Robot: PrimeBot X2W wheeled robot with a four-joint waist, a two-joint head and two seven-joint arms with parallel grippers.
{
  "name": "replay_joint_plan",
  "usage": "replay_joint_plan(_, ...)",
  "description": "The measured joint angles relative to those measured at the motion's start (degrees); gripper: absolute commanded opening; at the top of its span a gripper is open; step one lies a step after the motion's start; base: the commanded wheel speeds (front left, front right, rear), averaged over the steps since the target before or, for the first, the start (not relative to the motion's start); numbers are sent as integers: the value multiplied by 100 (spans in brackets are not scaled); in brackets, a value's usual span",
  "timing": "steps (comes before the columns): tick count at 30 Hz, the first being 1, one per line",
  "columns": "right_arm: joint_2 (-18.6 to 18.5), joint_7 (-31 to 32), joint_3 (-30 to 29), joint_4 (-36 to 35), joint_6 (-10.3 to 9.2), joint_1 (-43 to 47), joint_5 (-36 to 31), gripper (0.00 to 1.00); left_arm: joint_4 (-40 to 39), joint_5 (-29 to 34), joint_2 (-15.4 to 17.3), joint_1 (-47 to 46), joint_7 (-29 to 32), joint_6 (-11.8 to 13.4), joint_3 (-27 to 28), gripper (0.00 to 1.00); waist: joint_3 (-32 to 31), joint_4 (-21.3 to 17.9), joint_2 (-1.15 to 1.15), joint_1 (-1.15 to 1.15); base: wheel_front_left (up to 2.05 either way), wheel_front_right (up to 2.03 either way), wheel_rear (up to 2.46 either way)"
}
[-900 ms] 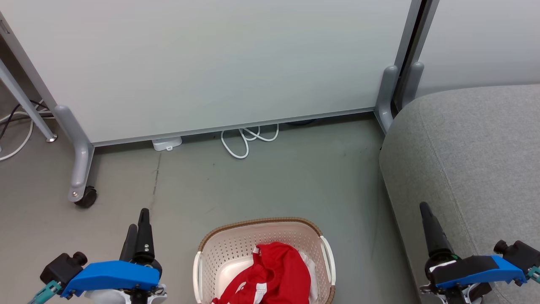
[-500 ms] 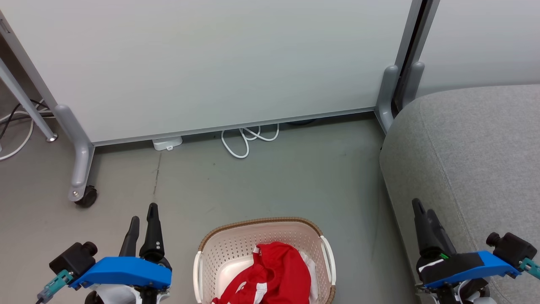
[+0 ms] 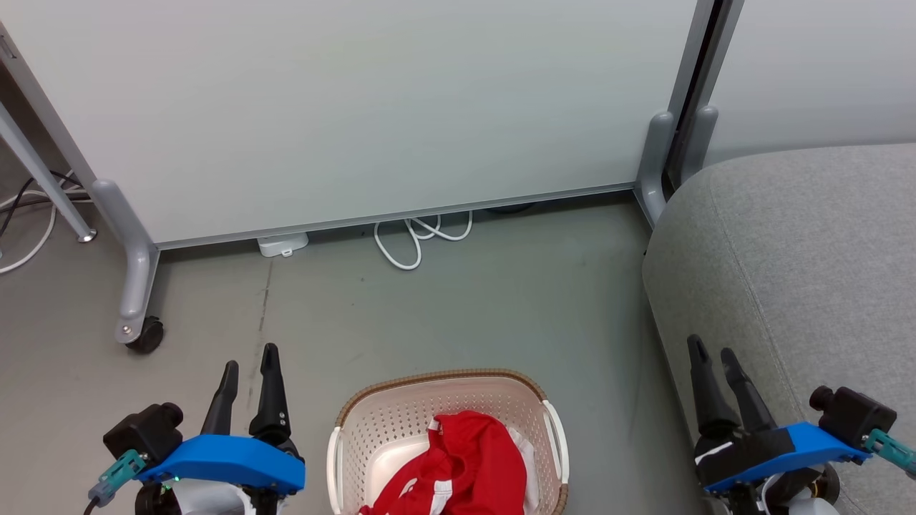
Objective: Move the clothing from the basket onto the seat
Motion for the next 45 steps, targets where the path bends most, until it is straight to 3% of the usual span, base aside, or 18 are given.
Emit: replay_joint_plan(45, -24, -513, -36, 187, 2, -117, -2657, 100, 494, 2250, -3, -187, -604, 66, -220, 100, -35, 38, 0, 0, 0, 0, 0)
